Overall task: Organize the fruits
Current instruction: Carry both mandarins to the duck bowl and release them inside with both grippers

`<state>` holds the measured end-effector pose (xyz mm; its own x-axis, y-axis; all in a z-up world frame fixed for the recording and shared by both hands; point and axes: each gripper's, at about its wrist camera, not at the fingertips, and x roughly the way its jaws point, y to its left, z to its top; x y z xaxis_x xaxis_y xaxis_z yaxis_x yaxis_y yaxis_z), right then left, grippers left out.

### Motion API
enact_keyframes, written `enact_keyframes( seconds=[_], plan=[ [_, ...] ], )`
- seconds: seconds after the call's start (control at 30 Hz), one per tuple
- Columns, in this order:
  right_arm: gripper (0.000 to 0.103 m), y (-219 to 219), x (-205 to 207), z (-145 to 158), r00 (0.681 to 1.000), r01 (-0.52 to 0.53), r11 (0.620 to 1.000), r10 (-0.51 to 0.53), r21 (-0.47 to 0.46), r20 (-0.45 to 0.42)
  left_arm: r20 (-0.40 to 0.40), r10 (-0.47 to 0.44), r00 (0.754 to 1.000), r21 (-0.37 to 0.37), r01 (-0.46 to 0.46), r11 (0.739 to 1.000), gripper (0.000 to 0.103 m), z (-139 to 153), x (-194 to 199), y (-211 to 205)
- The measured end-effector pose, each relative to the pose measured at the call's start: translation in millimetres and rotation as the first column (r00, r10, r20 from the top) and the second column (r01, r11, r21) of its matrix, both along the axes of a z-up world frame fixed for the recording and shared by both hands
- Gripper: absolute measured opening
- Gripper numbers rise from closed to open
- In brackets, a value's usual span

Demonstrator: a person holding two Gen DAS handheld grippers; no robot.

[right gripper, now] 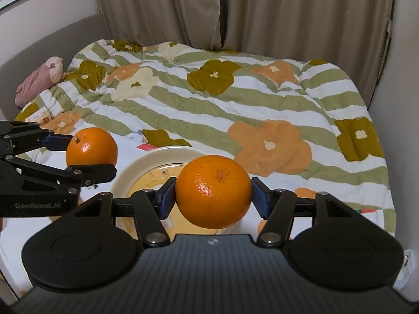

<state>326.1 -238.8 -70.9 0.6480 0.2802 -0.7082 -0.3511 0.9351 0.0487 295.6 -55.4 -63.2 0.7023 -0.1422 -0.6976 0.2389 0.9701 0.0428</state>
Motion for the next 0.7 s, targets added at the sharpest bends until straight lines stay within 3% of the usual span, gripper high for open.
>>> enact_keyframes(
  seconds=[0.4,0.7],
  plan=[
    [0.075,-5,48,-50,0.997,-0.02,1.0,0.02,-0.003,-0.076,-0.072,-0.025,0.997,0.098,0.032,0.995,0.066,-65,64,-31],
    [0.075,-7,53,-57,0.996,-0.026,1.0,0.026,0.0,-0.09,-0.105,-0.044,0.993,0.141,0.059,0.988,0.066,-83,78,-41]
  ],
)
